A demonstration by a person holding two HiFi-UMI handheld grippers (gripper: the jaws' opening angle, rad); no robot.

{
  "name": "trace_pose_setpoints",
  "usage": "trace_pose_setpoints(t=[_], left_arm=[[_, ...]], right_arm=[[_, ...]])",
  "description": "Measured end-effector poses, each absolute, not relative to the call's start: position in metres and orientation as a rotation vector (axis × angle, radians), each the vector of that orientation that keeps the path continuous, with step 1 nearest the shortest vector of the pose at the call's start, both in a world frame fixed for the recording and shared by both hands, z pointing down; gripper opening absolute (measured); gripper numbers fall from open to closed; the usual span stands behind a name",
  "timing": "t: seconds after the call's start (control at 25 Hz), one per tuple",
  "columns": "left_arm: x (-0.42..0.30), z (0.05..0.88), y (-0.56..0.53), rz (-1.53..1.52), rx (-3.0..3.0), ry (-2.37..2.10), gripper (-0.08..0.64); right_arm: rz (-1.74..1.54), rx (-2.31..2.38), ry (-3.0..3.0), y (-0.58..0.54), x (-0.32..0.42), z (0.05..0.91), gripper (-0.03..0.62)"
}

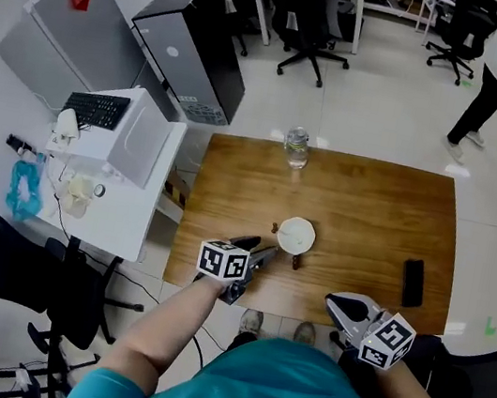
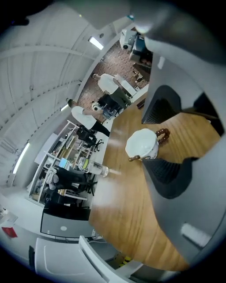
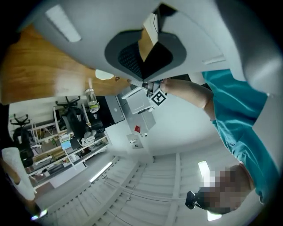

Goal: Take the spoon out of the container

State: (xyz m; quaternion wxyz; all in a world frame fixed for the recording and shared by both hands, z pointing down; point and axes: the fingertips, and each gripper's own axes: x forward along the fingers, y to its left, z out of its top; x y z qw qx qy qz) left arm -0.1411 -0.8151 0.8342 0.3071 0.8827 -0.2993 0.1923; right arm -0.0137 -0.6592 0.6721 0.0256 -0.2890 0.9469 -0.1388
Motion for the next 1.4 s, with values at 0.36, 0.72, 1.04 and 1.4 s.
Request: trace_pose_setpoints(t=[0.36, 0.72, 1.04, 1.4], left_arm=[[-0.143, 0.919, -0.912, 0.668, 2.268, -0.772, 0.224], [-0.123, 0.939, -0.919, 0.792, 2.334, -0.855, 0.048], [-0.119, 0.910, -0.909, 0.674, 2.353, -0.879, 0.048], [-0.132, 0.770, -0.806, 0.363, 2.343, -0.807, 0.048]], right_arm=[[-0.555, -1.028, 2.875, -0.718, -0.067, 0.745, 0.002], [-0.576, -1.113, 2.843, -0.765, -0.050, 0.786, 0.002], [-0.604, -1.098, 2.830, -0.764, -0.036, 0.803, 0.002], [-0.505, -0.994, 2.860, -0.704, -0.002, 0.720, 0.002]])
